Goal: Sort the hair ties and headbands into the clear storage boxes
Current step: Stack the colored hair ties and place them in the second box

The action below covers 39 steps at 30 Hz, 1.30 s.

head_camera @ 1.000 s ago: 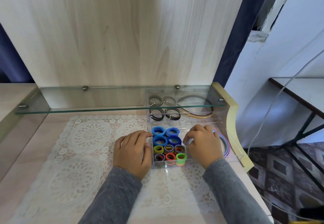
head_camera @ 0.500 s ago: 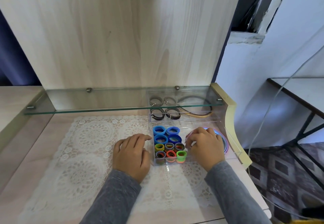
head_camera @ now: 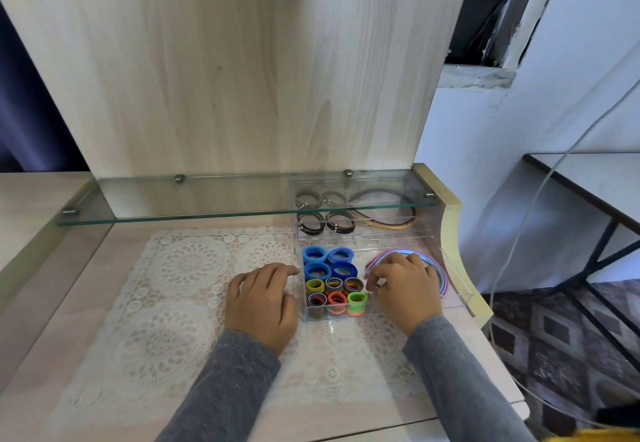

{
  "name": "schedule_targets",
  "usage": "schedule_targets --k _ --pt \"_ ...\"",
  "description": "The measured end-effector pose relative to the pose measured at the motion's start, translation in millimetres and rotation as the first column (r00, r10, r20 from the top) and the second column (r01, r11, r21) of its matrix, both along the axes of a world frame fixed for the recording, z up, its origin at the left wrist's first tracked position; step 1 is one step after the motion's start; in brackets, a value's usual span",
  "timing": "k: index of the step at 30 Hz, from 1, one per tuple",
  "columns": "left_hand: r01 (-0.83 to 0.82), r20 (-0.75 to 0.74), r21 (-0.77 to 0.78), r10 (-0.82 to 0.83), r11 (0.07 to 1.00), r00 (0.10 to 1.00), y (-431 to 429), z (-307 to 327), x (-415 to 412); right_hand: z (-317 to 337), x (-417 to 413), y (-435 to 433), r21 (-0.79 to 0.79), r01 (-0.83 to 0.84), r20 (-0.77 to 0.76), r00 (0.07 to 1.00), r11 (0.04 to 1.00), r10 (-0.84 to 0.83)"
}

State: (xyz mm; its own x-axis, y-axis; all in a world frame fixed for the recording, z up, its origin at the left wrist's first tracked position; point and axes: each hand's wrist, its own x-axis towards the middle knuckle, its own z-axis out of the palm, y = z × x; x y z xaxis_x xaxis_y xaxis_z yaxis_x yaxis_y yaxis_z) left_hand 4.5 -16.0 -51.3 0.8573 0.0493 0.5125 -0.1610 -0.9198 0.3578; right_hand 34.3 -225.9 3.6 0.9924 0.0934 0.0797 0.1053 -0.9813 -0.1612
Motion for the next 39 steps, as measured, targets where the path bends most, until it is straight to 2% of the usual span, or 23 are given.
schedule_targets --k 7,12,18,22,26,29,33,36,39 --pt "-0.009 -0.027 0.012 0.009 1.000 1.000 -1.0 1.9 -0.7 -0.4 -0.8 3.8 -0.007 -0.043 0.014 0.999 0.999 0.043" --pt "-0.016 -0.014 0.033 0.016 0.999 1.000 0.8 3.2 -1.7 -0.5 -4.5 -2.7 0.051 -0.044 0.000 0.999 0.998 0.044" --pt "-0.026 0.023 0.110 0.024 0.994 0.999 -1.0 2.7 -5.0 0.5 -9.7 -0.5 -0.061 -0.075 0.049 0.996 0.995 0.079" --pt "-0.029 0.018 0.128 0.027 0.991 0.999 0.0 1.5 -5.7 1.0 -10.6 4.6 -0.075 -0.093 0.055 0.994 0.993 0.097" --pt "-0.019 -0.006 0.118 0.020 0.993 1.000 0.2 -0.4 -7.5 -1.9 -10.0 -4.3 0.019 -0.037 0.052 0.998 0.999 0.036" --pt "-0.008 -0.026 0.111 0.011 0.994 1.000 1.2 -2.6 -9.6 -7.5 -5.8 -16.4 0.187 -0.005 0.063 0.998 0.982 -0.007" --pt "0.014 -0.093 0.112 -0.003 0.994 0.996 0.2 -4.5 -11.9 -16.9 -6.7 -28.5 0.318 0.054 0.212 0.969 0.947 -0.126" --pt "0.042 -0.180 0.112 -0.022 0.993 0.983 -0.9 -4.5 -15.0 -21.6 -9.4 -39.7 0.355 0.108 0.330 0.915 0.929 -0.232" --pt "0.053 -0.244 0.090 -0.029 0.995 0.969 -0.9 -0.2 -18.8 -27.5 -10.2 -53.6 0.360 0.165 0.363 0.882 0.918 -0.301"
